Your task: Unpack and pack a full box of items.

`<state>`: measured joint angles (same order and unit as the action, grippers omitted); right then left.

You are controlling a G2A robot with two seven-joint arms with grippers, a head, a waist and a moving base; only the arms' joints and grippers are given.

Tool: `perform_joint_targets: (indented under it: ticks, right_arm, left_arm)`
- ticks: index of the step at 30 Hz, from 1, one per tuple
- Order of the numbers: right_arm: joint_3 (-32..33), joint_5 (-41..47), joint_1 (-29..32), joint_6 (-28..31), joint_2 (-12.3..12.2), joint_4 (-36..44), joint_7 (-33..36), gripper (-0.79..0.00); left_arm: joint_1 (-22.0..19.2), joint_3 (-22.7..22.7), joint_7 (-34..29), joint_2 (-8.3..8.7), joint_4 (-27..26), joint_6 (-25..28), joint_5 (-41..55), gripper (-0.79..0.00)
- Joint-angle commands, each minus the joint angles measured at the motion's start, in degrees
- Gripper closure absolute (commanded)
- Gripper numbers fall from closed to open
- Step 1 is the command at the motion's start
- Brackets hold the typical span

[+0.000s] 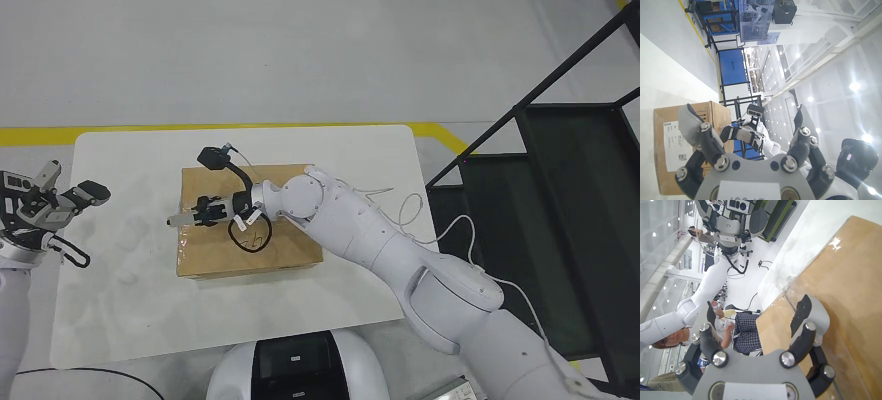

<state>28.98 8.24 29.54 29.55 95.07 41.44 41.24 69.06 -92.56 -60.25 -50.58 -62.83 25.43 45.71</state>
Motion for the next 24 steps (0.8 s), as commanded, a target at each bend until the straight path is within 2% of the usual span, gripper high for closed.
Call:
perform_joint_targets:
  ticks: [1, 9, 15, 24]
  right_arm:
    - [-0.24, 0.23, -0.33, 0.21, 0.73, -1.29, -0.01, -0.785]
    - [0.17, 1.59, -2.0, 1.38, 3.08, -6.56, -0.48, -0.785]
    - [1.34, 4.05, -2.41, 2.63, 4.0, -8.7, 2.21, -0.785]
    - [7.04, 10.37, -1.65, 6.6, 2.09, -9.45, 8.96, -0.785]
  left_arm:
    - [0.27, -0.25, 0.05, -0.02, -0.26, -0.11, -0.1, -0.785]
    - [0.94, -0.84, 0.07, -0.19, -1.0, -0.64, -0.46, -0.785]
    - [0.46, -0.48, -0.38, -0.44, -1.01, -1.07, -0.64, -0.785]
    - [-0.39, -0.12, -1.02, -0.78, -0.31, -1.29, -0.86, -0.785]
